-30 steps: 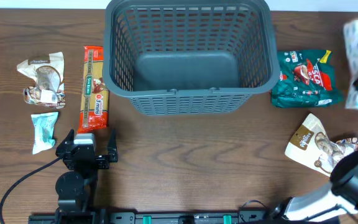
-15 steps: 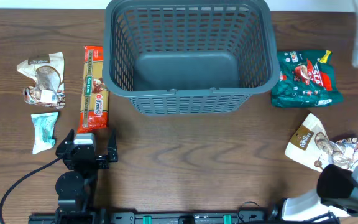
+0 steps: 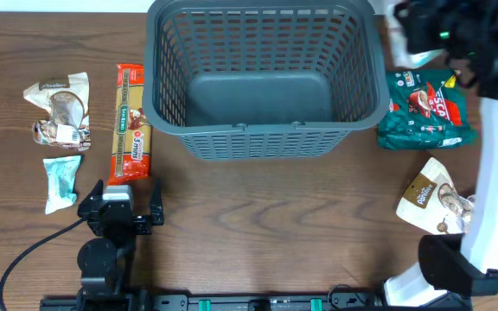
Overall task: Pack container
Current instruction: 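Lift the tissue pack and carry it over the grey basket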
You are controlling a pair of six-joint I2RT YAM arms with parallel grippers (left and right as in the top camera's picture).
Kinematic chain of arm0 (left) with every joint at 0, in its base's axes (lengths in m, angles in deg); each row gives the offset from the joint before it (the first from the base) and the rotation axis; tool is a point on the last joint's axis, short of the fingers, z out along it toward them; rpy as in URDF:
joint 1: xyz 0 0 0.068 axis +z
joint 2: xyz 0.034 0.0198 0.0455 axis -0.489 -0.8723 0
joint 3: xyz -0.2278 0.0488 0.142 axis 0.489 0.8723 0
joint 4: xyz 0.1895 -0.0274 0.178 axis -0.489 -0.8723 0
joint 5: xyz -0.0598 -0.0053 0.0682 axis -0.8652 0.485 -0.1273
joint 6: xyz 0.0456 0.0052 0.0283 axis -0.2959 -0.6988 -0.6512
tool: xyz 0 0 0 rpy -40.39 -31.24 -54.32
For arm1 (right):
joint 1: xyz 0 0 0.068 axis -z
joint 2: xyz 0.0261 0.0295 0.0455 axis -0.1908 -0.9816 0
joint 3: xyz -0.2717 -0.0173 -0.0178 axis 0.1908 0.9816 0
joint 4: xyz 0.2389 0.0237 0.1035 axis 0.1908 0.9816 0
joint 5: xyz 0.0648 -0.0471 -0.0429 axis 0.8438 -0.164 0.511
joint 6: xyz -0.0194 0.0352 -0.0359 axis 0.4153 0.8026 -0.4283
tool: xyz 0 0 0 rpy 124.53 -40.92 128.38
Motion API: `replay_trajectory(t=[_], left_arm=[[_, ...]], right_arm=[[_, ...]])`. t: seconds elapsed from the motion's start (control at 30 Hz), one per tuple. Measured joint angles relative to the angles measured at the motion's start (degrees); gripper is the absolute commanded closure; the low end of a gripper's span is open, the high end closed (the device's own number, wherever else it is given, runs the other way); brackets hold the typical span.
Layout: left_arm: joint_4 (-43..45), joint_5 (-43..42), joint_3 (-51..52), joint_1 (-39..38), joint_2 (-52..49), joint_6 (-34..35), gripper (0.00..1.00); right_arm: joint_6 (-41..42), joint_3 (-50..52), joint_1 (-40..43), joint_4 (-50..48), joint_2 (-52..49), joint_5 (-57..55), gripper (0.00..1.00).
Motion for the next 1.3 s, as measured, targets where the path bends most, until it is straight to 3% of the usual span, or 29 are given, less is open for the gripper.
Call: replay_trajectory(t=[0.43, 0.83, 1.3], left_arm=[[0.00, 0.00, 0.00, 0.00, 0.00, 0.00, 0.01], [0.00, 0.00, 0.00, 0.00, 0.00, 0.00, 0.01], [0.00, 0.00, 0.00, 0.00, 0.00, 0.00, 0.01]], right_arm=[[-13.49, 0.00, -15.72, 1.88, -3.02, 2.10, 0.99], [-24.90, 0.37, -15.82, 7.54, -5.14, 3.21, 0.99], [-27.28, 14.05, -13.46, 3.74, -13.44, 4.57, 0.98]])
